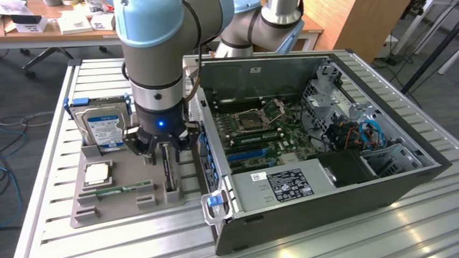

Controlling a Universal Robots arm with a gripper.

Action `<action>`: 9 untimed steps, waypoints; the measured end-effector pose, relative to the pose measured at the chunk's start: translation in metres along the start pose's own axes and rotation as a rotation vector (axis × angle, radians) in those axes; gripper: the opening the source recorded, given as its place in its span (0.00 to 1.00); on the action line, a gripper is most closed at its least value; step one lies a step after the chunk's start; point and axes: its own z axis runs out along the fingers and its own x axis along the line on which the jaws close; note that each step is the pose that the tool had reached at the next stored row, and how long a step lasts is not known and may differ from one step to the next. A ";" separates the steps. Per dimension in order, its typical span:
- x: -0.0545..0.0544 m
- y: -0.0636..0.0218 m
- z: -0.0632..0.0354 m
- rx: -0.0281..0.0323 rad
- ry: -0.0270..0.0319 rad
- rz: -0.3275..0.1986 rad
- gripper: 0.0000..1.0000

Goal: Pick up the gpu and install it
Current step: 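Pick up the gpu and move the gpu toward the slot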

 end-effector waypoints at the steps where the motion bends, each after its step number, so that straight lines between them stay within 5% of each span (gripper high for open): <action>1: 0.000 0.0000 0.0002 0.0000 0.0000 0.000 0.53; 9: 0.001 0.0006 0.0017 0.0001 0.0001 0.000 0.53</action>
